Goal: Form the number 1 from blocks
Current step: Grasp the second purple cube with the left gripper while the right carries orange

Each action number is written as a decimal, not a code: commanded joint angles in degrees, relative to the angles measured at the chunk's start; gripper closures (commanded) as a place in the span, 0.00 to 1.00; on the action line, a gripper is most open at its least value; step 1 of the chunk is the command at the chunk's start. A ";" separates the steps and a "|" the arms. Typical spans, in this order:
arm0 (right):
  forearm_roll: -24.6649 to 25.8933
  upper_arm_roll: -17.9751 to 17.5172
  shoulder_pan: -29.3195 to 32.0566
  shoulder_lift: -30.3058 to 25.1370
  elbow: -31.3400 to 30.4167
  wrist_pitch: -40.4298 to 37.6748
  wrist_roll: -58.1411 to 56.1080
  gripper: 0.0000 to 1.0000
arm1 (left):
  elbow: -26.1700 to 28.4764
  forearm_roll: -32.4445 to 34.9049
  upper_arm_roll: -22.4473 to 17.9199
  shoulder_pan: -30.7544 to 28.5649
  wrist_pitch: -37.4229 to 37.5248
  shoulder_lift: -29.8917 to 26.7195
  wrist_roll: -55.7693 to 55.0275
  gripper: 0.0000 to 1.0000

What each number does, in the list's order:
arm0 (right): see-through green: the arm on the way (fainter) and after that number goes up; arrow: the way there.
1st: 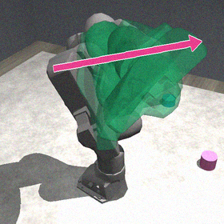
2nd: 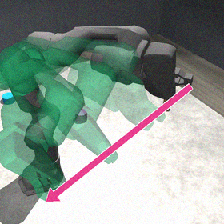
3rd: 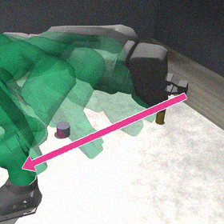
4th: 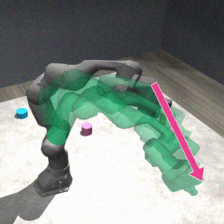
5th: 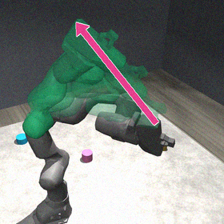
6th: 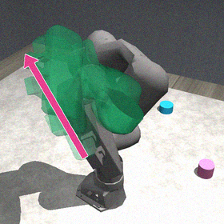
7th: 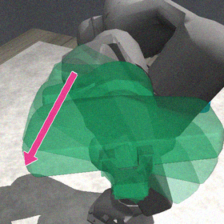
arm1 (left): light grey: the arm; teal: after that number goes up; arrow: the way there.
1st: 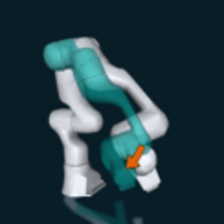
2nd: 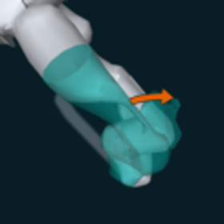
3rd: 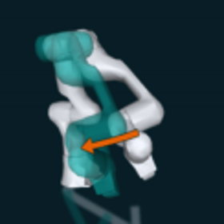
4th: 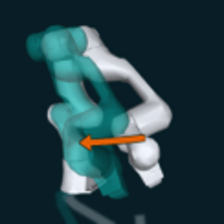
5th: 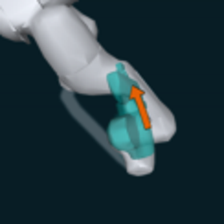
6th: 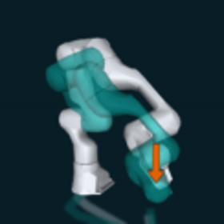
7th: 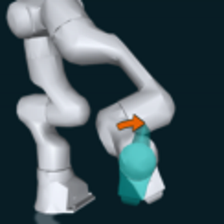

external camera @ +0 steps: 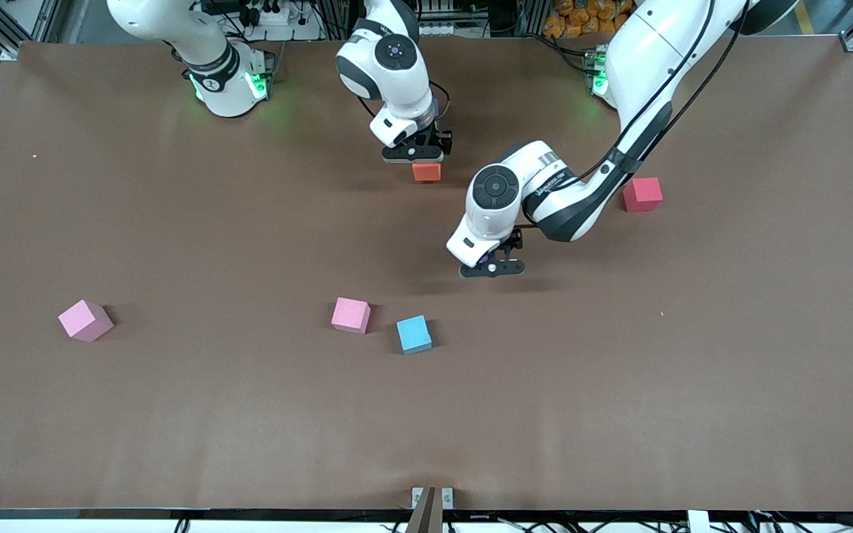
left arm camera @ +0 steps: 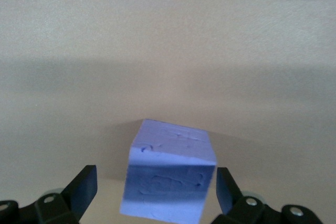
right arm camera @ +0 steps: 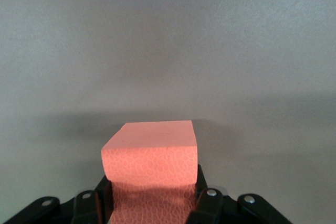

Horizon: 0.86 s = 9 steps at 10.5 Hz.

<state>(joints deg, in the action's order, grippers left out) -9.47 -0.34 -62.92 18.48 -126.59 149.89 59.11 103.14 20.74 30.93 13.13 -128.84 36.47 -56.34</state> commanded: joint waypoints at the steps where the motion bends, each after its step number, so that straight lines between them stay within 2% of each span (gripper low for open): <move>1: 1.47 0.25 -1.41 0.59 0.03 -0.13 1.53 0.43 | -1.89 -0.87 0.36 0.15 0.43 0.54 0.53 0.00; 8: 2.35 0.17 -2.11 1.64 -0.76 -0.22 1.53 0.43 | -2.51 -0.78 0.28 1.82 0.35 3.26 -0.43 0.00; 9: 2.35 0.17 -2.12 1.64 -0.76 -0.22 1.53 0.35 | -2.60 -0.96 0.28 1.82 0.35 3.43 -0.52 0.25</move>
<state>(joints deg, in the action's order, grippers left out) -8.50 -0.39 -64.48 20.22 -127.21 149.66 59.14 101.79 20.62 31.13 14.80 -128.85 39.32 -56.52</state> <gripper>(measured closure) 0.401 0.013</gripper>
